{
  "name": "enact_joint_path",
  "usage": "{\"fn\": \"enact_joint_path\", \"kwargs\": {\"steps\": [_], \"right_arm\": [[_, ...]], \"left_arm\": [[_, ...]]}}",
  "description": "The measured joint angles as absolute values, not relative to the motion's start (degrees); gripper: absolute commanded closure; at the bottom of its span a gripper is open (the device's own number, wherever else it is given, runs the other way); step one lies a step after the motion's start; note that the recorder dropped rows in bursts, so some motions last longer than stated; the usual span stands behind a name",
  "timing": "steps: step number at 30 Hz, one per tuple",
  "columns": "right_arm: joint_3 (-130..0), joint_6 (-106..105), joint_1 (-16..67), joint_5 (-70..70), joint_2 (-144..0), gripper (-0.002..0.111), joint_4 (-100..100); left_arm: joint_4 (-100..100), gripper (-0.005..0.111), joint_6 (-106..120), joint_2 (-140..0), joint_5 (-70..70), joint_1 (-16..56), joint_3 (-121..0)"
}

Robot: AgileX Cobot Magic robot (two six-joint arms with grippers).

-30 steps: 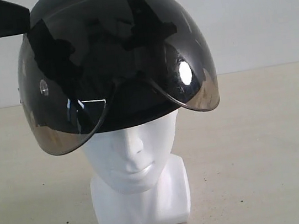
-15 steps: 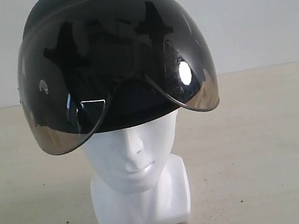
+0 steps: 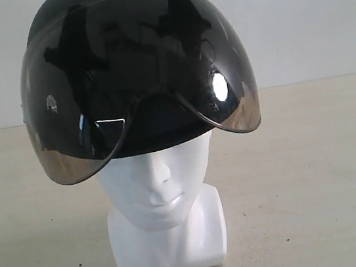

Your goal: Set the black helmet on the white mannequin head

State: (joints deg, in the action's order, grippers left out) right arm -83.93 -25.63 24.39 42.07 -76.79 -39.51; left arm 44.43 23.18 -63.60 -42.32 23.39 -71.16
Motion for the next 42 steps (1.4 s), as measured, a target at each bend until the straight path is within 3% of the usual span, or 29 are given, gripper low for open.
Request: {"fn": "enact_joint_path", "kwargs": {"steps": [7,21,42], "right_arm": [[-80.0,-30.8,28.6,32.4,-76.8,0.107,-44.2],[-80.0,-33.5,28.6,31.1,-79.3,0.107,-44.7],[-80.4,-30.2,28.6,43.8,-76.8,0.109,-45.4]], "left_arm": [[45.7,0.102,27.2,-63.7,-41.8,23.4,-71.2],[45.9,0.102,28.8,-67.2,-44.4,23.4,-71.2],[46.2,0.102,28.9,-67.2,-49.2,23.4,-71.3]]}}
